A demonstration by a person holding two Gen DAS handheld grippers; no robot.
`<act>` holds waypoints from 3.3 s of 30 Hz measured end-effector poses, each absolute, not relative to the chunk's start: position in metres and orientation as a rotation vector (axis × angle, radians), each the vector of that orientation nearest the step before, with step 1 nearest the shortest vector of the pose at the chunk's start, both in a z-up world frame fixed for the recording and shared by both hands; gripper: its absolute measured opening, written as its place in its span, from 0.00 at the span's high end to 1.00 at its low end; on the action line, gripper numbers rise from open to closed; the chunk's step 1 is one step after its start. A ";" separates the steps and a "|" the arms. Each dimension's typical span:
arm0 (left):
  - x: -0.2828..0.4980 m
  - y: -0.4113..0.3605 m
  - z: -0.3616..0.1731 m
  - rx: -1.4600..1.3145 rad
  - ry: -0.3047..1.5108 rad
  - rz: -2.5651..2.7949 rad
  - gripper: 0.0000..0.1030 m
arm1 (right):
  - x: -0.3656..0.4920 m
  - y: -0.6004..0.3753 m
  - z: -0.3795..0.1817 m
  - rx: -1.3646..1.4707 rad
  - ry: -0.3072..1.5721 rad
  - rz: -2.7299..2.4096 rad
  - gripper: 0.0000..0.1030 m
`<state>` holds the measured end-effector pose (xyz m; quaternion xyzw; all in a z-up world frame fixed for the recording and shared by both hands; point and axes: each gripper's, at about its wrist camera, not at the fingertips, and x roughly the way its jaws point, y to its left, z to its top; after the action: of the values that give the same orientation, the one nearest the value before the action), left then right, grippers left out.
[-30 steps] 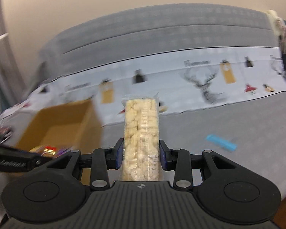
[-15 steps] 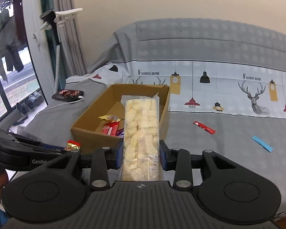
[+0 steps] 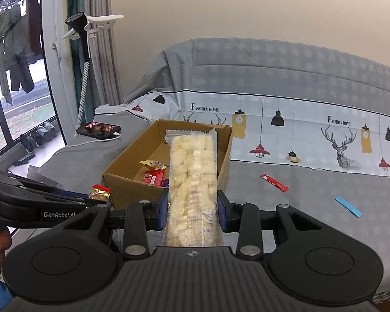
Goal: Organize snacks
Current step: 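Carry the rice-cake bar with the right tool while the left tool carries the red-gold candy toward the box, then lower the red-gold candy into the box with the left tool while the right tool lowers the rice-cake bar, then open both tools inside the box, releasing the candy and rice-cake bar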
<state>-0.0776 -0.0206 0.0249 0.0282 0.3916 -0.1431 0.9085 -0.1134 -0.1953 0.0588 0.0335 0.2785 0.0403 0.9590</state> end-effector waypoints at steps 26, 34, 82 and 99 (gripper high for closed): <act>-0.038 -0.011 0.016 0.050 0.838 -0.261 0.82 | -0.080 -0.197 0.045 0.062 0.647 0.078 0.62; -0.013 -0.002 0.025 0.050 0.815 -0.233 0.82 | -0.060 -0.199 0.046 0.067 0.652 0.075 0.63; 0.230 -0.014 -0.050 0.076 0.909 -0.143 0.81 | 0.161 -0.189 -0.047 0.105 0.799 0.115 0.62; 0.248 -0.011 -0.067 0.092 0.926 -0.085 0.00 | 0.187 -0.200 -0.055 0.184 0.799 0.056 0.17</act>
<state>0.2485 -0.0114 -0.0673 0.0442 0.4461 -0.0411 0.8929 0.1870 -0.1999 -0.0551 0.0892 0.3883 0.0272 0.9168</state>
